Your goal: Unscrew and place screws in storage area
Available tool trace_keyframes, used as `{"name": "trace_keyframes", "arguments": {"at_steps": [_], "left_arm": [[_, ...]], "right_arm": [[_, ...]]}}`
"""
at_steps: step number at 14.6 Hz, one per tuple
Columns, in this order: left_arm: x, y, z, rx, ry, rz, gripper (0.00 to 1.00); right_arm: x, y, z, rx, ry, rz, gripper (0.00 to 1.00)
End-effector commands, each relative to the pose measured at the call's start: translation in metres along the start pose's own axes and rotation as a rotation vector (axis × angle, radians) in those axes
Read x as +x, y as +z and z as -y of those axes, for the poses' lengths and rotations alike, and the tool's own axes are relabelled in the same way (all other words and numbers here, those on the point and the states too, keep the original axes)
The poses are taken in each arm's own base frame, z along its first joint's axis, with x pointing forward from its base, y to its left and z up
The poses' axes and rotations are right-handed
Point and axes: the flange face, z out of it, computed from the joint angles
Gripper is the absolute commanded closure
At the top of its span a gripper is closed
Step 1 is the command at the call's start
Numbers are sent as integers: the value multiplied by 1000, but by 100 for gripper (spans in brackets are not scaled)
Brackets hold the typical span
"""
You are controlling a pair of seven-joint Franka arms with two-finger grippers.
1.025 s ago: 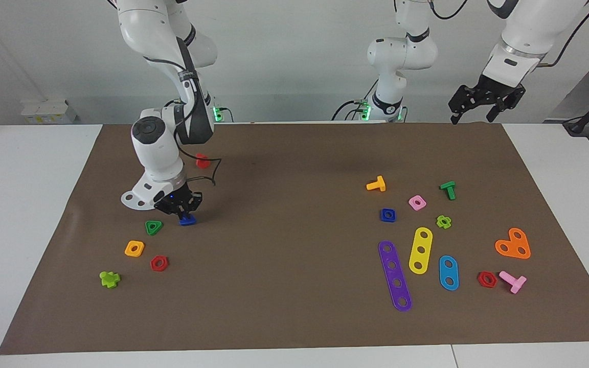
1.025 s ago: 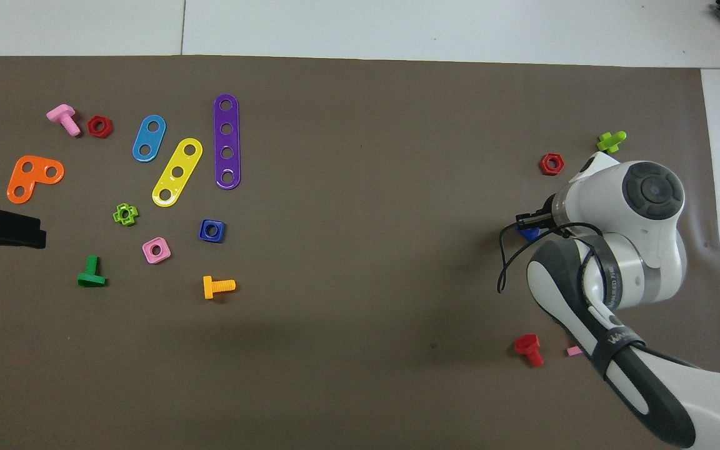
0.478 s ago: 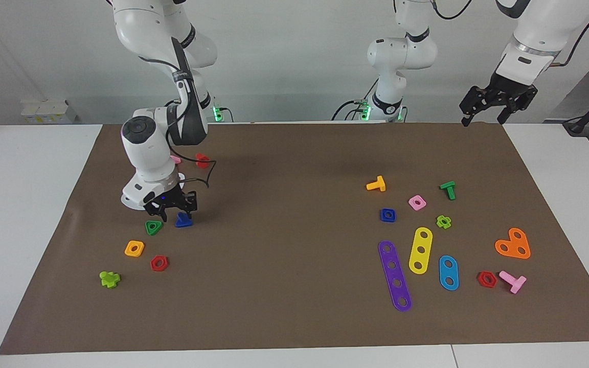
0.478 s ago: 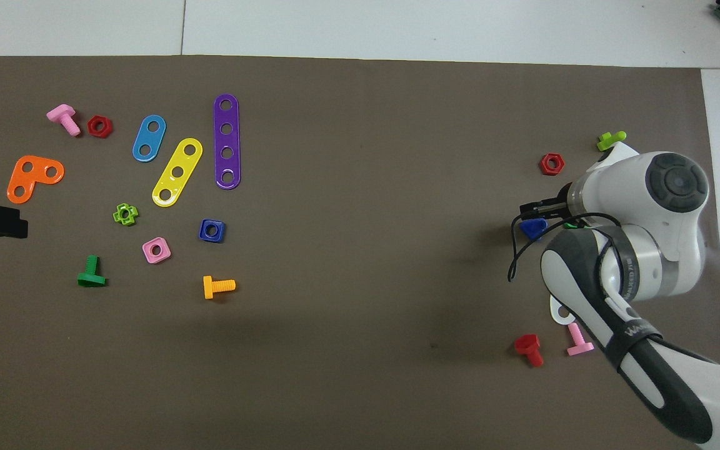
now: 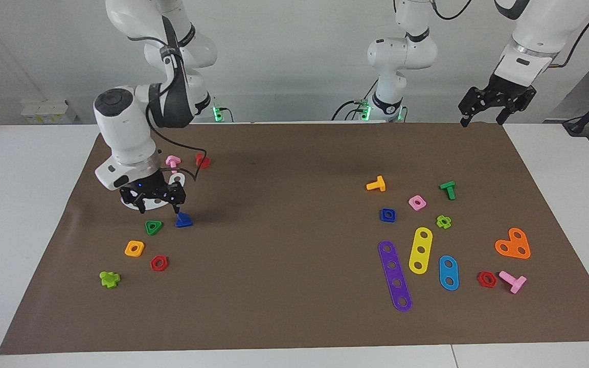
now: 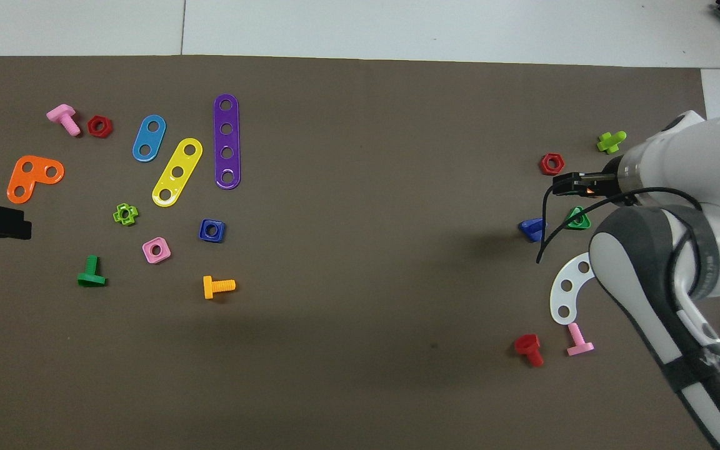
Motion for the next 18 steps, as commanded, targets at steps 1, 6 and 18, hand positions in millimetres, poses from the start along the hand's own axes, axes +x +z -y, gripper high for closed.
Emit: {"name": "trace_keyframes", "arguments": {"at_steps": [1,6,18], "left_arm": [[-8,0,-1,11,11,-4,0],[-8,1,-3,11,13,-8,0],[-9,5,-6,11,18,-8,0]], "right_arm": [[0,-65,-3,13,36,15,3],[0,-149,-8,58,58,39,1],[-7,-159,-8,21,35,80,1]]}}
